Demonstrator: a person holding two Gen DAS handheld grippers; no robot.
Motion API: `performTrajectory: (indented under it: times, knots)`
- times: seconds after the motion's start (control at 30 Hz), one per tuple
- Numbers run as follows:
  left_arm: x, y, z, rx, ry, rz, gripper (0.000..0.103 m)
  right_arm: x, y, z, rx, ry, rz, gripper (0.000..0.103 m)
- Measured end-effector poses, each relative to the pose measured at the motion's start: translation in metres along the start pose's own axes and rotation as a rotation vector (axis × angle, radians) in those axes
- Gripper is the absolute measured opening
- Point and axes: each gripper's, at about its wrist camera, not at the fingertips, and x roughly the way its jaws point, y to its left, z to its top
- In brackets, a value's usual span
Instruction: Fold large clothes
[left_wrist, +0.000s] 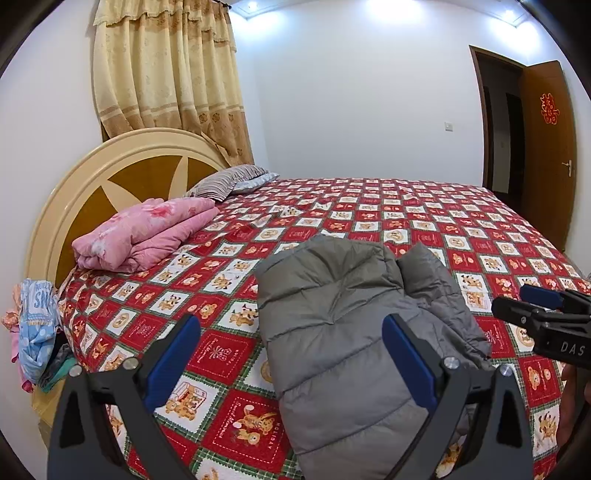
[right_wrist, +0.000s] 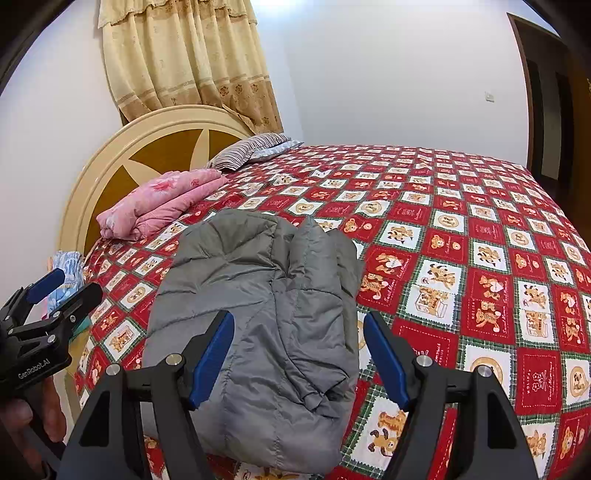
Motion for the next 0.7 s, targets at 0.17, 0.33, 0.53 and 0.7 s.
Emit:
performTrajectory:
  times: [0.17,0.33,0.53,0.7]
  knots:
    - [0.0039,0.0002,-0.0020,-0.008,0.022,-0.006,0.103,-0.0006,-0.0007,-0.0008,0.000,-0.001,-0.001,0.073]
    - [0.0086,-0.0023,-0.0031,0.003,0.048,-0.005,0.103,-0.0013,-0.0005,-0.0005,-0.001,-0.001,-0.004,0.073]
    - [0.0084,-0.0030,-0.0026,0.019,0.047,0.005,0.103,-0.0016,-0.0006,-0.0006,-0.002,-0.001,-0.002,0.073]
    - [0.0099,-0.0052,-0.0030,0.039,0.049,0.003,0.103,-0.0021,0.0001,0.0004,-0.002,-0.003,-0.001,0.073]
